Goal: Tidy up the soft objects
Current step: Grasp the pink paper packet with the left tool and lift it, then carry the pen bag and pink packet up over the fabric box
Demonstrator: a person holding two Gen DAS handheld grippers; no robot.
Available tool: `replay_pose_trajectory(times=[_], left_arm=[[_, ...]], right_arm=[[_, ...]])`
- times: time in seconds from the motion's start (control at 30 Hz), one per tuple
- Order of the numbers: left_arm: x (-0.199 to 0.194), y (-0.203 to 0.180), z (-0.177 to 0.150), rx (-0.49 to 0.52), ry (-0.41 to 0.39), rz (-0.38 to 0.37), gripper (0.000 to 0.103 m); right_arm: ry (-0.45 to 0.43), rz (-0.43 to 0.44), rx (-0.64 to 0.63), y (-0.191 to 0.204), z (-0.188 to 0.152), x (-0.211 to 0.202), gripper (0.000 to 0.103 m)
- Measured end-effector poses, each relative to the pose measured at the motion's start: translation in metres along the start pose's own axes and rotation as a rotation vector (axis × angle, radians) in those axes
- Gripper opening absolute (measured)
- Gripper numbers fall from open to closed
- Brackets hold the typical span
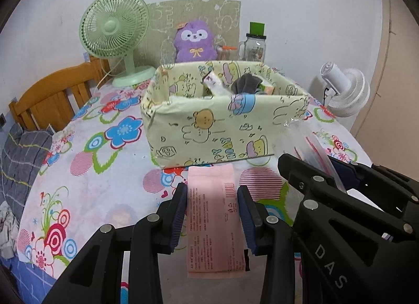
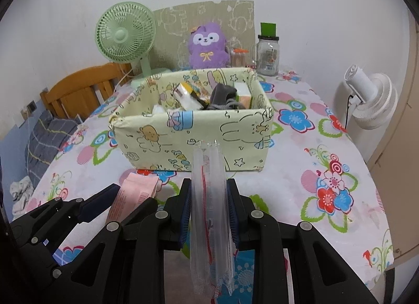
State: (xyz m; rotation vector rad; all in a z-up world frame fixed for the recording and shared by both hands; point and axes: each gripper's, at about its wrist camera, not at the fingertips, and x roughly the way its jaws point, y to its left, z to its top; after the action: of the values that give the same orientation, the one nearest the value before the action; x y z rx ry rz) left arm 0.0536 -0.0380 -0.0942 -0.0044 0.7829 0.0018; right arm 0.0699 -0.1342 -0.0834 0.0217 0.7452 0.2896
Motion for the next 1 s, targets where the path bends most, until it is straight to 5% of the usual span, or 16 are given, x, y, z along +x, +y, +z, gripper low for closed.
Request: replay_pose_trajectory(times=[1.0], left_arm=[[-0.060, -0.004, 0.044, 0.022, -0.152, 0.009, 0.039]], right_arm=[[-0.144, 0.003, -0.011, 0.006, 0.044, -0.063, 0.029]])
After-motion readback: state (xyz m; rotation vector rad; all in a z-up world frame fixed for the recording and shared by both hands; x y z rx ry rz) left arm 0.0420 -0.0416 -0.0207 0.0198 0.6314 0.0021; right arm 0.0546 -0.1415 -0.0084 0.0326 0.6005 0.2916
